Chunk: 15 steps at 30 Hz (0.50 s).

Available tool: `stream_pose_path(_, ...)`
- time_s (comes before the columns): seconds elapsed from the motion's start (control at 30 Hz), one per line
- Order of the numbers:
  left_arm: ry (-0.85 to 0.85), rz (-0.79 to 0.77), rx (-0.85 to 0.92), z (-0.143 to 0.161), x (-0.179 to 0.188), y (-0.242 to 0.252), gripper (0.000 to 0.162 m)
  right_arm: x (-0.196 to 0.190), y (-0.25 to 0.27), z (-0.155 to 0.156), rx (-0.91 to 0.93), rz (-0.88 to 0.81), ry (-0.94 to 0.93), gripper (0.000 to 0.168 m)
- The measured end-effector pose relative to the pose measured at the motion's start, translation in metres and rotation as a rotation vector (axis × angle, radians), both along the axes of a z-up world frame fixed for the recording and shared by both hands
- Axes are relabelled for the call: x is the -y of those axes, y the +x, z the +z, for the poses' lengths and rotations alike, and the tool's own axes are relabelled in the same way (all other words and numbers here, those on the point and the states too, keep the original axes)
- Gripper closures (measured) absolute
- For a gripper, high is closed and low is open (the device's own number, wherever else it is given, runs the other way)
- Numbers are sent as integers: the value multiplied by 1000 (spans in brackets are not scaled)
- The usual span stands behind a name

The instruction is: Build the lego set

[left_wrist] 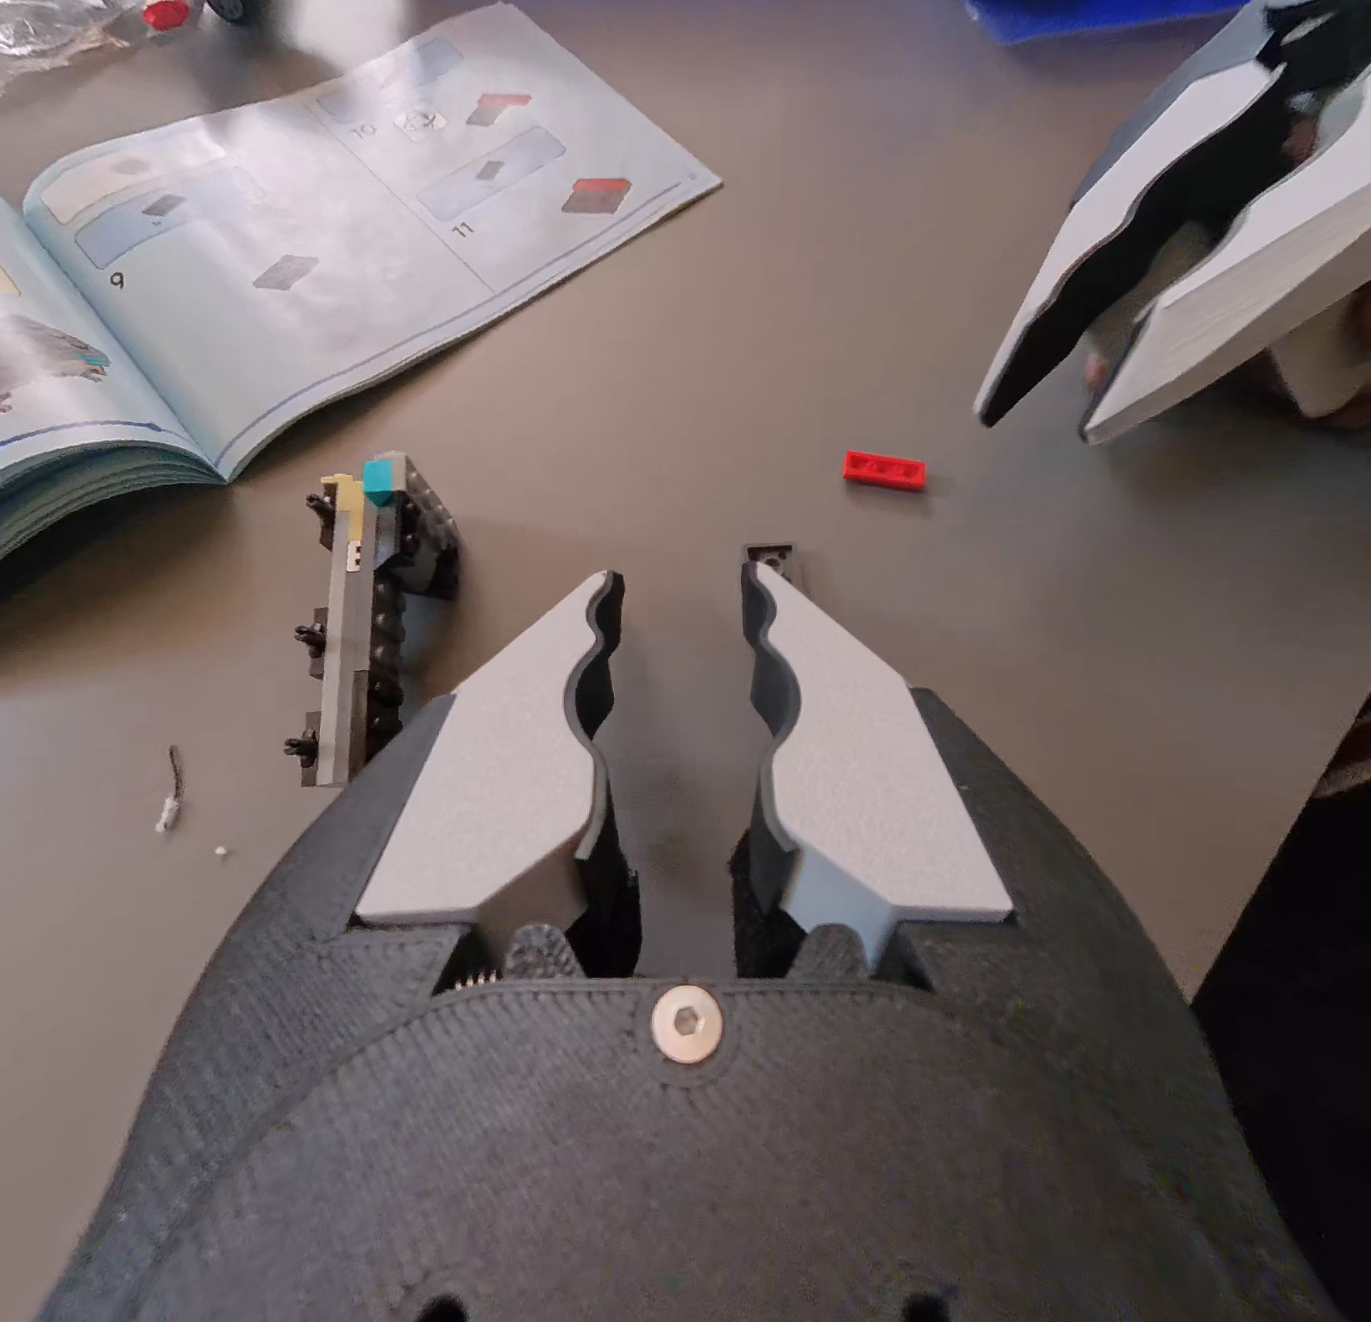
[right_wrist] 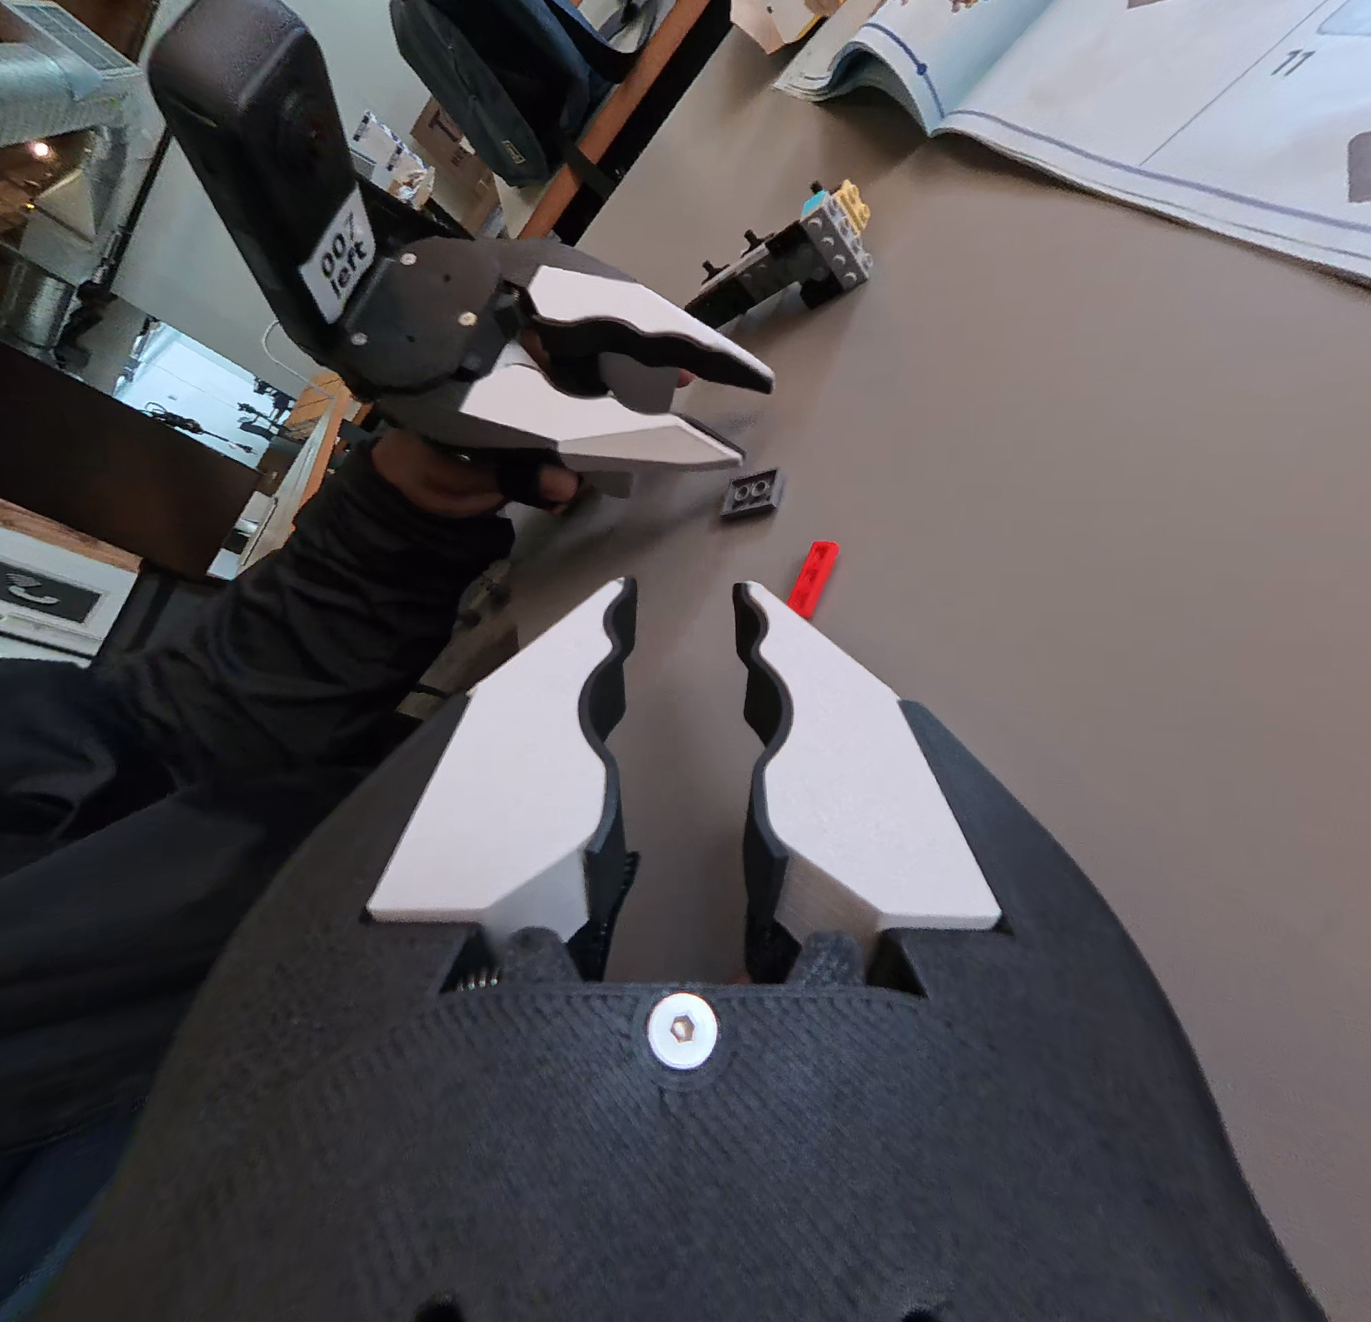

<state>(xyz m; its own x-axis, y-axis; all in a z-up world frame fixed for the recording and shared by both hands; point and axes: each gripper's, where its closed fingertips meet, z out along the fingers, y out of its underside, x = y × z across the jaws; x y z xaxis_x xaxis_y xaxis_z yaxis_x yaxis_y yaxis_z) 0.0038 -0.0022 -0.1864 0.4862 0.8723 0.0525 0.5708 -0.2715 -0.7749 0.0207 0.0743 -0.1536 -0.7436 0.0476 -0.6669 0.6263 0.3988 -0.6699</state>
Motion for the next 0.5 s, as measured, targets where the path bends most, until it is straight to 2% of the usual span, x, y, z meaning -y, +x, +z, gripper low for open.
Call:
stream_pose_path(0.37, -9, 10, 3, -2, 1, -1, 127, -3, 2, 6, 44, 40, -44, 141)
stream_pose_path(0.5, 6, 15, -49, 8, 1, -5, 125, -1, 0, 5, 45, 36, -33, 141)
